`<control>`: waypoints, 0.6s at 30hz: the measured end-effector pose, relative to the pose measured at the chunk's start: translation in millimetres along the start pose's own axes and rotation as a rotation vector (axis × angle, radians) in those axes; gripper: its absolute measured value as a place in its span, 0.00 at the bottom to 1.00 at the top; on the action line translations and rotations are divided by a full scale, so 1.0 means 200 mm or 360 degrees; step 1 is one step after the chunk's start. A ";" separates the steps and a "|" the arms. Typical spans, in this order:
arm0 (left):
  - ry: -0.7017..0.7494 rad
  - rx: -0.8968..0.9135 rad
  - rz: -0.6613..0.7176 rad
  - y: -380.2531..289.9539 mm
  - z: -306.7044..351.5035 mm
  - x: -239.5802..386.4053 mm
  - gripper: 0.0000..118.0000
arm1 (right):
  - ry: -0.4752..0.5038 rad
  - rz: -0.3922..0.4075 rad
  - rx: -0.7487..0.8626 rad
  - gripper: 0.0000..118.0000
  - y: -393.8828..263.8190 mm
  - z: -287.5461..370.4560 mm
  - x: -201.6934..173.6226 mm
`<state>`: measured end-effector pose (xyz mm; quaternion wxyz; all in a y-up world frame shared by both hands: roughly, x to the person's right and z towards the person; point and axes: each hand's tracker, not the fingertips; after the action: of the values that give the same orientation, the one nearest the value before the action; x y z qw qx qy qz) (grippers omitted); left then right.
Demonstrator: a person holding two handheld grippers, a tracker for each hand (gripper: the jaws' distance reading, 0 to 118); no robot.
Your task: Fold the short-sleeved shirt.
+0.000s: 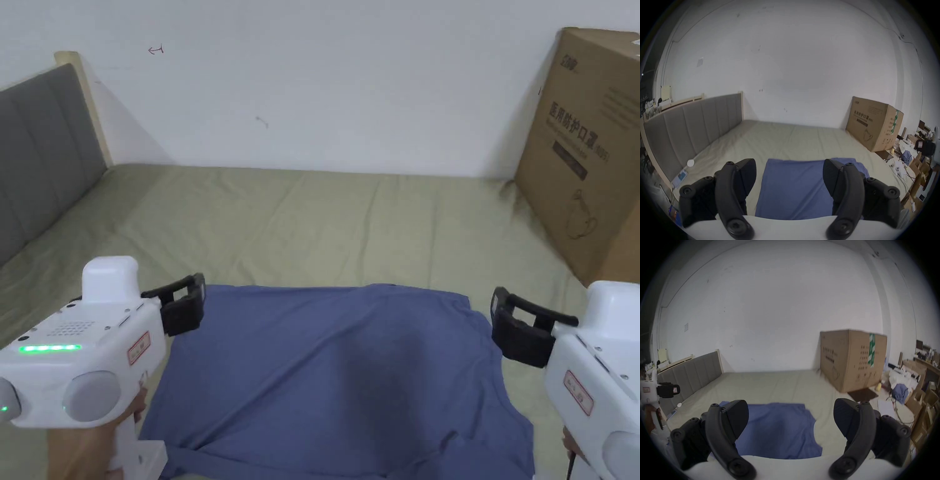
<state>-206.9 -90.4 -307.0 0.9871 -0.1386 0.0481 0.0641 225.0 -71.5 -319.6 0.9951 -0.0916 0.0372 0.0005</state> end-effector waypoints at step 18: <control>-0.0045 -0.0134 -0.0044 -0.14 -0.01 0.00 0.00 | -0.0024 0.0064 0.0074 0.00 -0.03 0.00 -0.12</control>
<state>-203.6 -118.5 -300.5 0.9818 -0.1796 0.0296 0.0544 200.5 -77.5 -317.2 0.9970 -0.0677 0.0315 0.0204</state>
